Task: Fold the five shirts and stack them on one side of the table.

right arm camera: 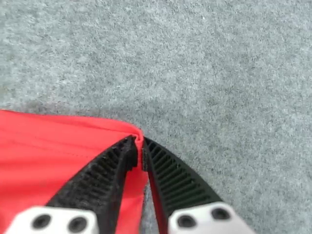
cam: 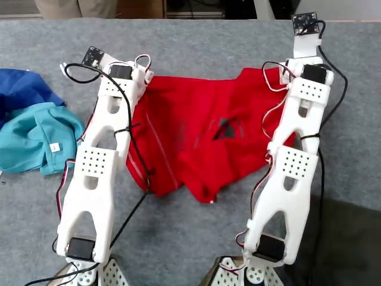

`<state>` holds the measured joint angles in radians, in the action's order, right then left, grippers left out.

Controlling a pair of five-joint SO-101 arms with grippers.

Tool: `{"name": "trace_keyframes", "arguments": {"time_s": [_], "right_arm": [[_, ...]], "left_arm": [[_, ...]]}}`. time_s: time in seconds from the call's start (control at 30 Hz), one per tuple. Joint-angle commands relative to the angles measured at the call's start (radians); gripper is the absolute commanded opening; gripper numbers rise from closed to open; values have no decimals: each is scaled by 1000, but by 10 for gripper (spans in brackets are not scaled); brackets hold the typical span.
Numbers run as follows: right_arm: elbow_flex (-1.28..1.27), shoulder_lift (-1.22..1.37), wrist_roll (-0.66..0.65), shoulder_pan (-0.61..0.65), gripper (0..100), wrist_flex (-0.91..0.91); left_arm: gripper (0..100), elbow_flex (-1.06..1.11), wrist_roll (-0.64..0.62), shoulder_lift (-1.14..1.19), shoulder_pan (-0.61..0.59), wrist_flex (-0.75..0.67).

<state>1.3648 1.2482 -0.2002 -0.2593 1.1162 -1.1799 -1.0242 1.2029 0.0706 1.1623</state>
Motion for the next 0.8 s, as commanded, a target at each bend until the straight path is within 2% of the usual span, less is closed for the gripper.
{"name": "trace_keyframes", "arguments": {"time_s": [0.0,0.17,0.3,0.47,0.63,0.77], "right_arm": [[58,-5,-8,16,5,5],[58,-7,-8,16,5,5],[74,-18,-3,16,4,29],[199,-33,8,22,4,149],[312,-88,8,81,4,333],[298,-249,14,131,4,430]], "left_arm": [[19,-9,17,-1,-6,-12],[19,-87,35,-7,-5,92],[19,-247,106,-7,-9,229],[19,-506,229,-7,-40,405],[19,-494,374,-166,-109,440],[19,-494,509,-334,-149,425]]}}
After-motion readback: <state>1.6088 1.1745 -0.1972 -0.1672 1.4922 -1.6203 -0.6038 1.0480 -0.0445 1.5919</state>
